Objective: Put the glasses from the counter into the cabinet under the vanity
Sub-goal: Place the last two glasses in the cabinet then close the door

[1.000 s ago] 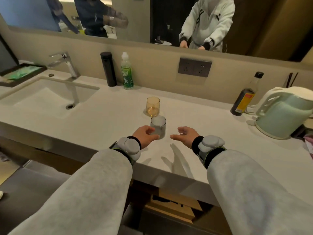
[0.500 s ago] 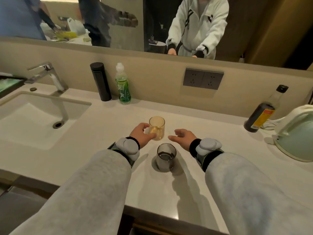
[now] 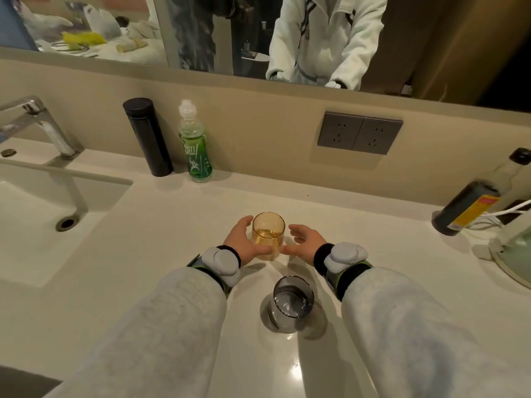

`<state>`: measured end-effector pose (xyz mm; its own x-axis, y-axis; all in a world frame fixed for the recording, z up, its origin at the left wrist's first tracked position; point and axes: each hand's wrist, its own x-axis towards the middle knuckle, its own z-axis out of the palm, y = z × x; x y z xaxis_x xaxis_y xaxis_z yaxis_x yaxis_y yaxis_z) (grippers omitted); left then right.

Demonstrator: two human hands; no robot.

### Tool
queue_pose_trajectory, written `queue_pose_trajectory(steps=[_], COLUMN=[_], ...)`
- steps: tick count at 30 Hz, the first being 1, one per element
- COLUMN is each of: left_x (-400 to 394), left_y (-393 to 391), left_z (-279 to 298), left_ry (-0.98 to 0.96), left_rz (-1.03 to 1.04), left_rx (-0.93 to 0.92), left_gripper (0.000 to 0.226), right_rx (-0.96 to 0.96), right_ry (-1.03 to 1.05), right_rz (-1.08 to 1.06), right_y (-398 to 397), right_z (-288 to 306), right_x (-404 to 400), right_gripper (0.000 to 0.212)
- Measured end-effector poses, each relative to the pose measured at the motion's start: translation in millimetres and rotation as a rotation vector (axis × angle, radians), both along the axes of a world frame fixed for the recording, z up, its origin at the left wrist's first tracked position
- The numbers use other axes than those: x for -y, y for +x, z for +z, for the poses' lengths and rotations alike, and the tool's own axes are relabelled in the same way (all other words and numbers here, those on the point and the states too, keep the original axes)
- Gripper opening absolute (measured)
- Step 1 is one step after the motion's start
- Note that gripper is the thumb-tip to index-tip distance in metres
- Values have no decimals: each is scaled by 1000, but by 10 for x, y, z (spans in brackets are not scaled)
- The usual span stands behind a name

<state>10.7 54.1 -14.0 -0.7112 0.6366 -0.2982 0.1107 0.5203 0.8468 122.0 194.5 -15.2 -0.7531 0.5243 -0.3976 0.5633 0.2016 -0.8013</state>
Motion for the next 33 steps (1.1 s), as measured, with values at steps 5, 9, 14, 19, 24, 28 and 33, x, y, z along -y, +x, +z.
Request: queue_pose_trajectory(steps=[5,9,14,19,24,28,33], left_x=[-102,-137,-164,-152,-151,-188,-251], left_y=[-66,-64,-65,-29,40,134,425], left_z=[-113,-147,-198,-211,-89,104,405], left_ry=[32,66,107,127,133,172,198], left_rz=[-27,-40,-23,20,4,7,-15], left_rx=[20,23,40,16,-22,-37,-73], left_gripper=[102,101,94,84,82,76,76], right_rx=[7,2,-10,-27,-85,-150,-216], right_ry=[-30,-36,-39,-25,-26,-33,-10], right_rz=[7,18,26,43,57,26,3], right_y=[-100,-128,-135,-114,-54,29,287], right_z=[-128,-184,-224,-199,-112,34,282], right_x=[-28,-38,-43,2,37,37,39], right_gripper=[88,90,89,91,85,88,88])
